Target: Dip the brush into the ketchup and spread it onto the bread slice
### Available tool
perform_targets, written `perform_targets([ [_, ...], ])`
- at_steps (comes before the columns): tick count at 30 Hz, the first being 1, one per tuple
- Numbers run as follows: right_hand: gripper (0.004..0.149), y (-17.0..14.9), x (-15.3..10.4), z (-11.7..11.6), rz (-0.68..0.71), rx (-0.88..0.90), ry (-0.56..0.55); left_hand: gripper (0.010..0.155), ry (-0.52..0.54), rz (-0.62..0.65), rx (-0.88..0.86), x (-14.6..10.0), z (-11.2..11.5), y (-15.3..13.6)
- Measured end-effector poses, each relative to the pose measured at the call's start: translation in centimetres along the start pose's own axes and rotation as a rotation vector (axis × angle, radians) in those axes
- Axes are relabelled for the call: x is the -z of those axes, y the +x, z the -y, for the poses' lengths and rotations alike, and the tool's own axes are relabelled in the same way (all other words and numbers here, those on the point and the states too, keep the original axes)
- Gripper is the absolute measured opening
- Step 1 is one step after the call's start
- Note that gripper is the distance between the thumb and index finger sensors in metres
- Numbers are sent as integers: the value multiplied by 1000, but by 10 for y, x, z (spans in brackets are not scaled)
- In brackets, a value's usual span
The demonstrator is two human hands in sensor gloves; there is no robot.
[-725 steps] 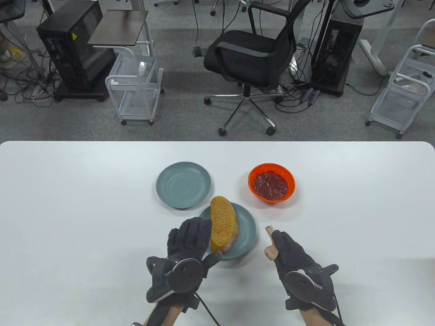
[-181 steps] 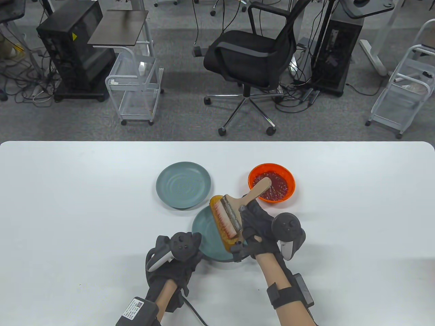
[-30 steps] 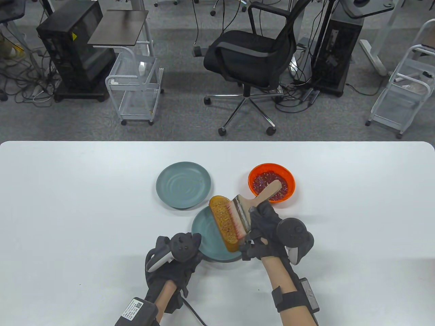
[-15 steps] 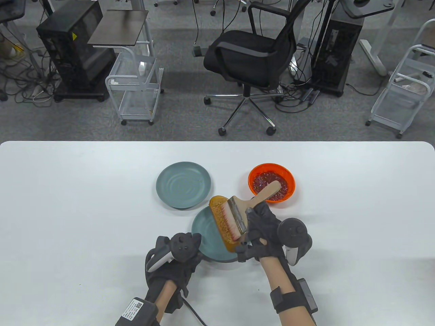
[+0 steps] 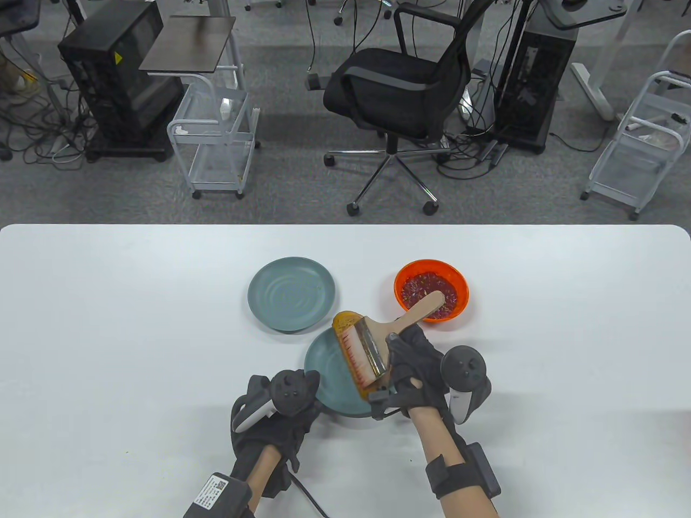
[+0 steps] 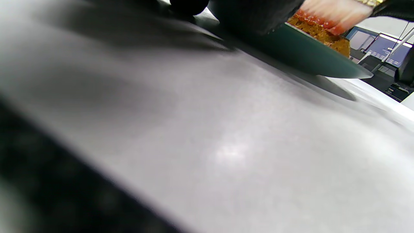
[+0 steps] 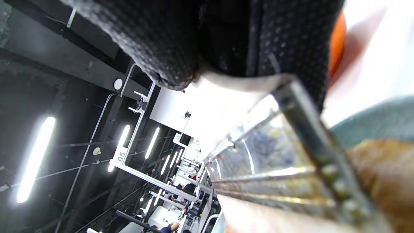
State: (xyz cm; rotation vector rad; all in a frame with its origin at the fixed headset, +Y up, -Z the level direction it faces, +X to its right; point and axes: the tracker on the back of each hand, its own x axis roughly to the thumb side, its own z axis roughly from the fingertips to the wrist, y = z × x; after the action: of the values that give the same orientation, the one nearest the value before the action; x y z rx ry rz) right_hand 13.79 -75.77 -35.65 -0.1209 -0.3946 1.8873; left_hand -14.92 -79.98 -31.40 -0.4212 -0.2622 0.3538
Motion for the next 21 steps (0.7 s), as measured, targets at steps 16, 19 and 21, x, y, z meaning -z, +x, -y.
perform_targets([
  [16, 50, 2, -3, -7, 5, 21, 33, 58, 0, -1, 0, 0, 0, 0],
  [19, 50, -2, 2, 5, 34, -16, -14, 58, 0, 0, -1, 0, 0, 0],
  [21, 50, -2, 5, 16, 65, -65, -62, 57, 0, 0, 1, 0, 0, 0],
])
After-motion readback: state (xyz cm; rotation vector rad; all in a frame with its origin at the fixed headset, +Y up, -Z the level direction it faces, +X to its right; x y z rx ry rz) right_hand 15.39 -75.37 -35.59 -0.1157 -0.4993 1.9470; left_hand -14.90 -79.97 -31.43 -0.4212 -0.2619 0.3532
